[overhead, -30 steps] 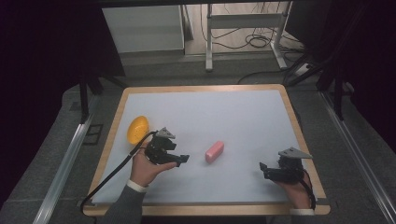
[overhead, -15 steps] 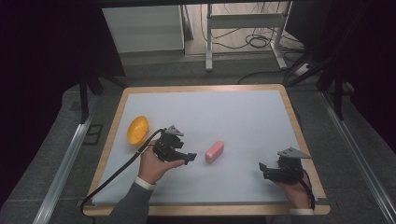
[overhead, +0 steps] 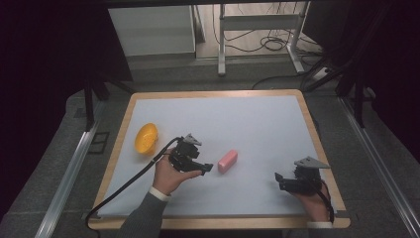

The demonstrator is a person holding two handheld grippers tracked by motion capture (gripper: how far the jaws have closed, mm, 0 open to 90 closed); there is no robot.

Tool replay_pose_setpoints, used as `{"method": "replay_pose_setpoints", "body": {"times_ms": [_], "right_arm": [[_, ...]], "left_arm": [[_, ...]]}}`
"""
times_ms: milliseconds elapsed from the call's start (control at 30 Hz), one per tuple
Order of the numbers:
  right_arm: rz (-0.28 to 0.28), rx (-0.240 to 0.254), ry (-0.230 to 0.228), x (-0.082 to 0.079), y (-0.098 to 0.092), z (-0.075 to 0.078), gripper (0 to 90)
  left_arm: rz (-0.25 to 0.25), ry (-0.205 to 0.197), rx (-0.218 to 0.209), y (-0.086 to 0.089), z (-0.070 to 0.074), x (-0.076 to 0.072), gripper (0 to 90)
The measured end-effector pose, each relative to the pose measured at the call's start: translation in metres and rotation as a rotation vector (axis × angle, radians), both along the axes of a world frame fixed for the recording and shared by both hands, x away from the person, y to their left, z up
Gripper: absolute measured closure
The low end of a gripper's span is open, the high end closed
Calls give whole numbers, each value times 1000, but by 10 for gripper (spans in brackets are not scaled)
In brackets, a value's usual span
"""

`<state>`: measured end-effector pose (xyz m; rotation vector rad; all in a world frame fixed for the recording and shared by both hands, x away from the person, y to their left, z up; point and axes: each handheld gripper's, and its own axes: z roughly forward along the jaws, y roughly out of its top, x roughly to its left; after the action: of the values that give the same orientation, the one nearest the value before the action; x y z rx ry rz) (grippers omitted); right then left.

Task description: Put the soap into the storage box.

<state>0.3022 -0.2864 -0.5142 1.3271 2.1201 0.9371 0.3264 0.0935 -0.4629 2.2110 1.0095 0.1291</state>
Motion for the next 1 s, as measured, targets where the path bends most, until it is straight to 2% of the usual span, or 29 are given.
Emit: {"method": "replay_pose_setpoints", "body": {"times_ms": [167,267,333,400,467,533,733,800,1000], "right_arm": [[3,-4,1,0,1,-1,94],[4,-7,2,1,1,-1,94],[4,-8,5,1,1,-2,94],[3,-10,5,1,2,-2,94],[5,-12,6,1,1,-2,94],[4,-12,6,1,1,-2,94],[5,-15,6,1,0,-3,94],[8,-13,5,1,0,-3,94],[8,-14,10,2,1,-4,94]], "left_arm": [[-2,2,7,-4,-3,-1,286],[-19,-4,40,-10,-3,-1,286],[-30,-9,35,-15,-1,-2,285],[-27,1,9,-18,-1,1,287],[-29,-4,40,-22,-2,3,287],[-41,0,37,-28,-2,4,286],[-36,-2,45,-41,-2,11,292],[-23,0,38,-43,-3,14,293],[-2,14,53,-45,-10,20,298]]}}
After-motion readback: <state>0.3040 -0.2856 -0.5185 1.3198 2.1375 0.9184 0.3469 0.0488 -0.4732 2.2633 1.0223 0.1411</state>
